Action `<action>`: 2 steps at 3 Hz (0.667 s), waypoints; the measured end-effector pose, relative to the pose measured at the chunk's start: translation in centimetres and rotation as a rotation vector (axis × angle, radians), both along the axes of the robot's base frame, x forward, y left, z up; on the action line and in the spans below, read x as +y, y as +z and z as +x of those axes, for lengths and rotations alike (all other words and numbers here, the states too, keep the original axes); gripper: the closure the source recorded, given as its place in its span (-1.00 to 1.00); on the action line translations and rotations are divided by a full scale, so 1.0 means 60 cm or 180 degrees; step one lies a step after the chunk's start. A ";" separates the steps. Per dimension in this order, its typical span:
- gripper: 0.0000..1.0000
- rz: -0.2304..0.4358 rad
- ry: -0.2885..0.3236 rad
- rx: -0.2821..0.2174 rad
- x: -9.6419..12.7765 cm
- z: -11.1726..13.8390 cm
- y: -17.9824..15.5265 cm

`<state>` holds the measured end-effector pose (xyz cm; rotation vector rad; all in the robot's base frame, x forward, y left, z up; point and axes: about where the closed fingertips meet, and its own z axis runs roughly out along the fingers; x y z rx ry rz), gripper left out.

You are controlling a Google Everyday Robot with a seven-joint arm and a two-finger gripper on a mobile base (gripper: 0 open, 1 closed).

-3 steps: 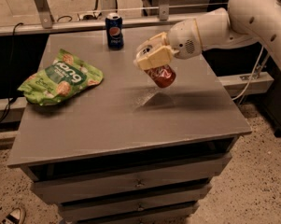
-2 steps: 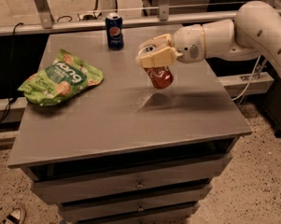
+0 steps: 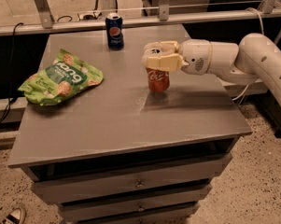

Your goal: Place coke can upright

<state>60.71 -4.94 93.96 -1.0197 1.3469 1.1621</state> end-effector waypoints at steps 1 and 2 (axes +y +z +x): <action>1.00 0.0284 -0.0007 0.0012 -0.008 0.002 -0.010; 0.67 0.0356 0.0036 0.0038 -0.012 0.004 -0.018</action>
Offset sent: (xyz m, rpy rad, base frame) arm 0.0055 -0.0168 -0.0201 0.1295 0.0271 0.0193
